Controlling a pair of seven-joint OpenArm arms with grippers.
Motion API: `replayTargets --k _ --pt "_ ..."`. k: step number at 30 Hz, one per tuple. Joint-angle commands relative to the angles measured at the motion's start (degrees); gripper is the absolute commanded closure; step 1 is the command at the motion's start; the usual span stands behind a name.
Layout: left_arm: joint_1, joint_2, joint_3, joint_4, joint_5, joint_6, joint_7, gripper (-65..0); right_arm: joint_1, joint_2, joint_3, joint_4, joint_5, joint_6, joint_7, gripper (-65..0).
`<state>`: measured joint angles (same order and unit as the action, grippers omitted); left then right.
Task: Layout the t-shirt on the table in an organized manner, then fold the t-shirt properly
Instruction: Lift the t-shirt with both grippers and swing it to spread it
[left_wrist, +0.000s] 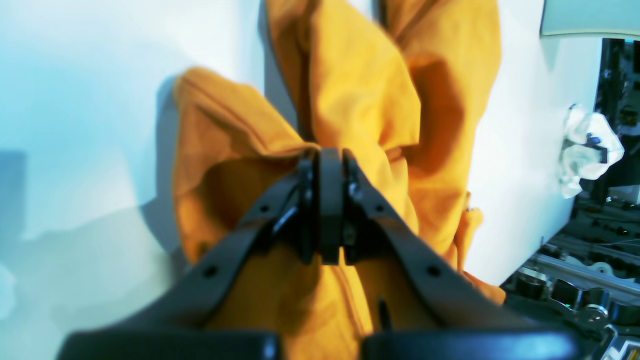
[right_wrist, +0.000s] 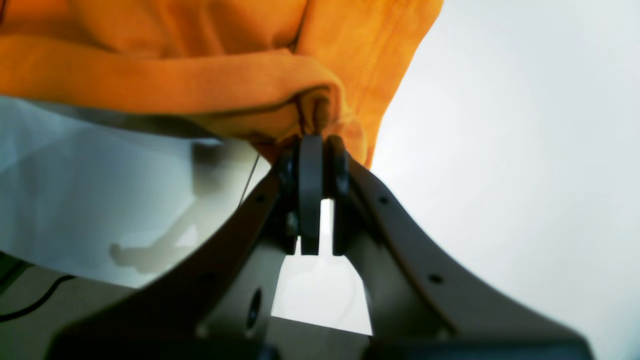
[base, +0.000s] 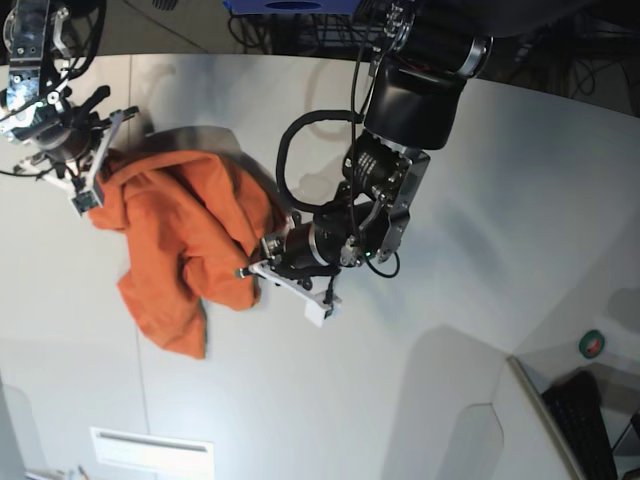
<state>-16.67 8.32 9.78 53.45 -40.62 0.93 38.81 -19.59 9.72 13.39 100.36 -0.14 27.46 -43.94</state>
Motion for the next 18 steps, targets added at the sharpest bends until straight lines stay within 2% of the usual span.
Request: replayTargets --k 1,5,9,18 --pt "-1.75 0.68 0.11 -0.22 -0.65 -0.53 -0.26 0.0 1.09 0.53 0.2 0.79 0.19 -0.34 0.82 0.0" --pt "-2.37 0.61 -0.07 -0.13 -0.65 -0.62 -0.26 0.0 3.37 0.53 0.2 0.79 0.19 -0.34 0.73 0.0" --pt "-2.63 -0.27 -0.07 5.49 -0.57 -0.62 -0.26 0.0 7.68 0.53 0.2 0.79 0.1 -0.34 0.73 0.0" --pt "-12.65 -1.24 -0.42 7.69 -0.57 -0.36 -0.17 0.0 23.07 1.58 0.2 0.79 -0.08 -0.34 0.73 0.0"
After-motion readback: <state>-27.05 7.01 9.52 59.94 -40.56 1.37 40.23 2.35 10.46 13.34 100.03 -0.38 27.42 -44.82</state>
